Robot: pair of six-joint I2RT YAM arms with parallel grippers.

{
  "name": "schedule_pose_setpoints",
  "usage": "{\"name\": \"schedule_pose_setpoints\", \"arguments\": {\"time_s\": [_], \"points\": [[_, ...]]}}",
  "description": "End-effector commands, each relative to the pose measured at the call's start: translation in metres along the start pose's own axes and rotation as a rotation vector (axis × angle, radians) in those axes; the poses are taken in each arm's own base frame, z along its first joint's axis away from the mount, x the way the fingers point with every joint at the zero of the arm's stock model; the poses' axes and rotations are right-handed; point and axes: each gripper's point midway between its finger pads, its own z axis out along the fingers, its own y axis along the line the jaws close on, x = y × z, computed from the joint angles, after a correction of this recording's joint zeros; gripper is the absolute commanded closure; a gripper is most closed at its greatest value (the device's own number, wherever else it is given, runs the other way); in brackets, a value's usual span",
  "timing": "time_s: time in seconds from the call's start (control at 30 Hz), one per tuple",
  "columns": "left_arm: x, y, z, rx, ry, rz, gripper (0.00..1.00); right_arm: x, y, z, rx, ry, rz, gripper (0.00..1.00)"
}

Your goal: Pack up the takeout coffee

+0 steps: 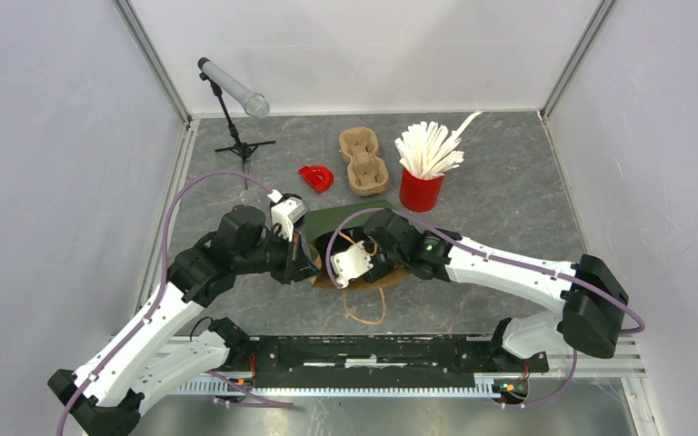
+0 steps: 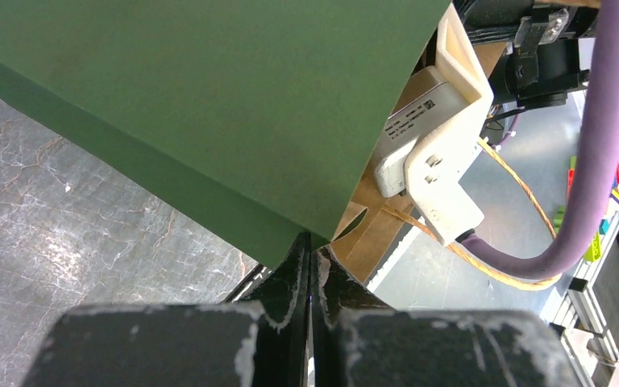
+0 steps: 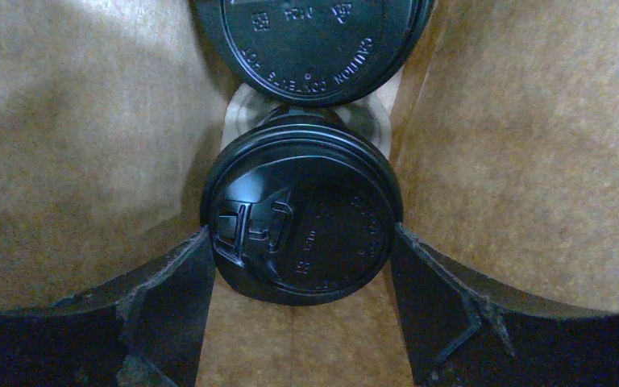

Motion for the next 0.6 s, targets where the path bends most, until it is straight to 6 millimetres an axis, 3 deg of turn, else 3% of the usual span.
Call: {"name": "schedule_pose_setpoints", "arguments": {"time_s": [0.0,0.2,0.57], "points": [[-0.006,-0.008,0.000,0.032,-0.026,-0.025,0.98,-0.004,0.007,0.007,-0.012,-0.031,-0.022,0.33],[-0.006,-0.007,0.000,0.030,-0.023,-0.027,0.98,-0.007,0.015,0.011,-0.034,-0.053,-0.025,0.33],[-0.008,-0.008,0.001,0.030,-0.021,-0.025,0.98,0.000,0.012,0.022,0.004,-0.017,0.018,0.33]]}}
